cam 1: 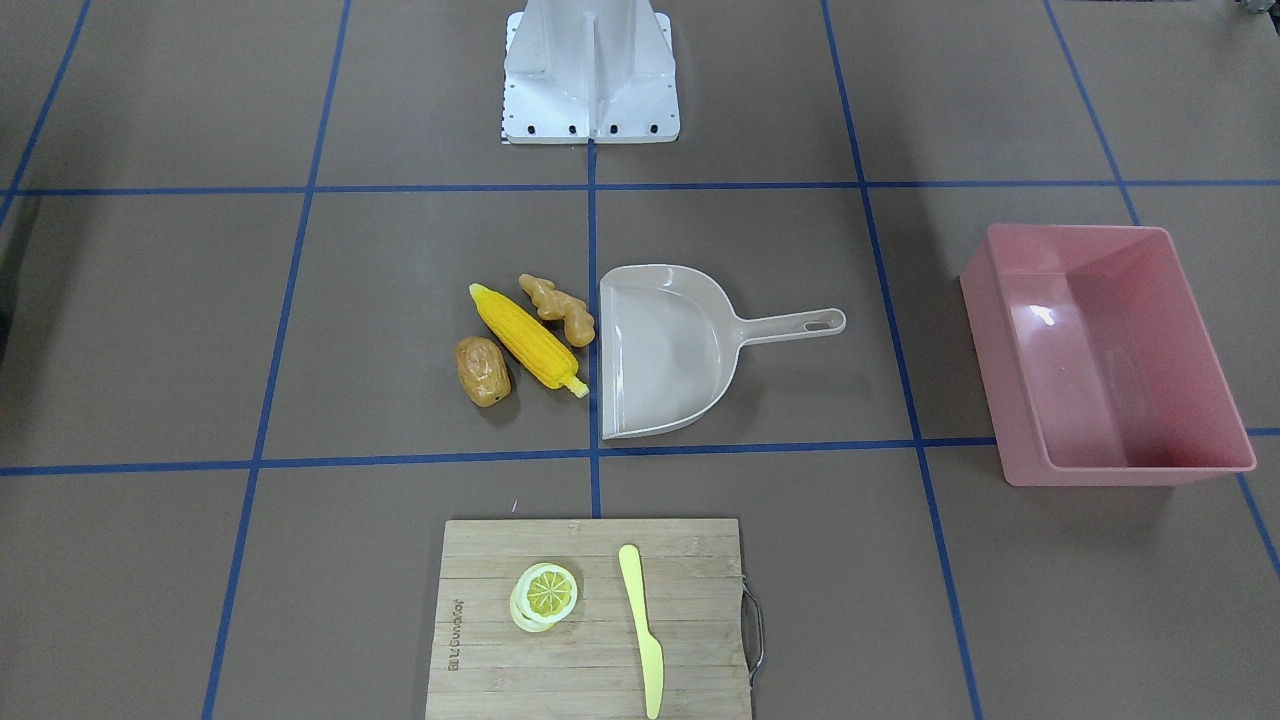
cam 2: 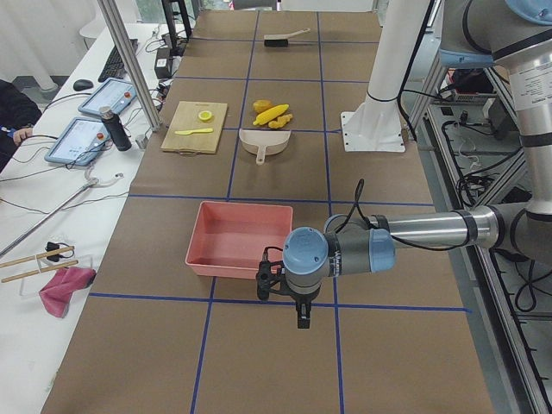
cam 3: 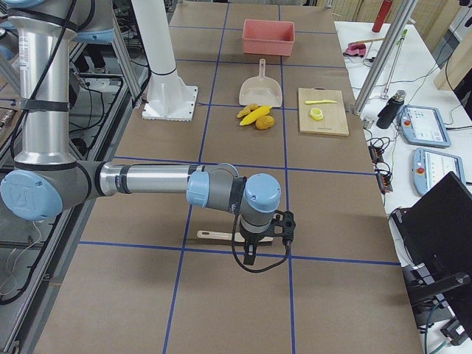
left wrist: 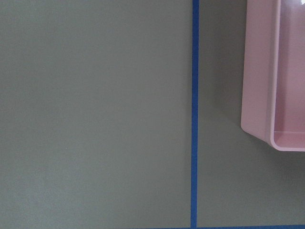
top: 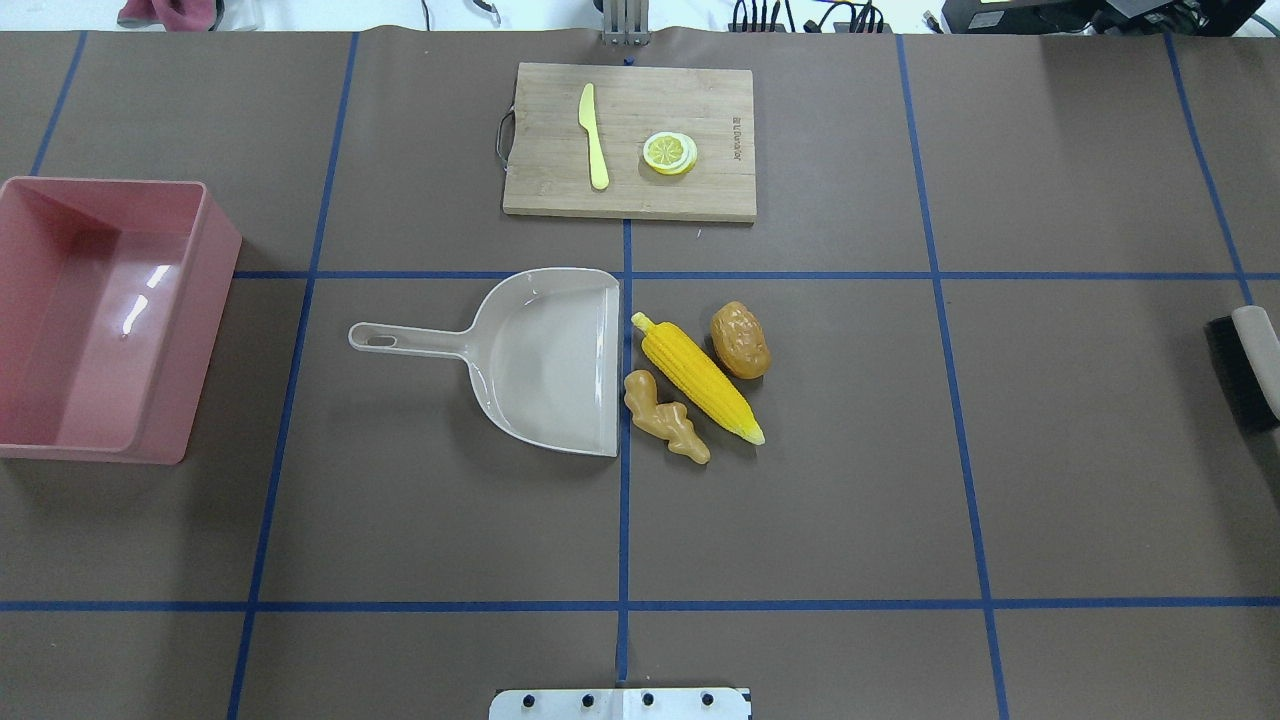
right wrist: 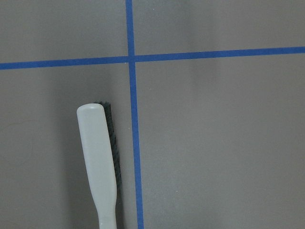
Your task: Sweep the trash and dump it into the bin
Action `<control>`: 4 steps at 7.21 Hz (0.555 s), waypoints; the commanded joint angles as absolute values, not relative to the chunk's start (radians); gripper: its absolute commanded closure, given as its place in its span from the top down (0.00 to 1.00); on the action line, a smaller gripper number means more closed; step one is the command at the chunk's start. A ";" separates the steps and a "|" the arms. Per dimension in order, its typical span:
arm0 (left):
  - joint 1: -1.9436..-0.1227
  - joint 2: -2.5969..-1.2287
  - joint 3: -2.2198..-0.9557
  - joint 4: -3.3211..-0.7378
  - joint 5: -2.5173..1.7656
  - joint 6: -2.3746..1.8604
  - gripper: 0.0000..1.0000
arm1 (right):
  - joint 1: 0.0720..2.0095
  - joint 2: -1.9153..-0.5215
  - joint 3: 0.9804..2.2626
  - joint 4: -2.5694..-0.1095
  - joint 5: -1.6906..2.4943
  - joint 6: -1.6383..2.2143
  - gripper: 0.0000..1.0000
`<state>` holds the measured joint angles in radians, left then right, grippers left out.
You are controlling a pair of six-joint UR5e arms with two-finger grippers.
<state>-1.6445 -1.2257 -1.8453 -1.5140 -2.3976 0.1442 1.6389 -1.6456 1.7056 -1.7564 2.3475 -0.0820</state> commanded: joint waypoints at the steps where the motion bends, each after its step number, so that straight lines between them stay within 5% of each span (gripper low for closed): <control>1: -1.644 -1.227 -1.853 -1.517 -2.405 0.144 0.98 | 1.640 -1.646 1.704 -1.756 2.353 -0.083 1.00; 4: -1.643 -1.227 -1.848 -1.517 -2.405 0.144 0.98 | 1.640 -1.646 1.706 -1.756 2.353 -0.081 1.00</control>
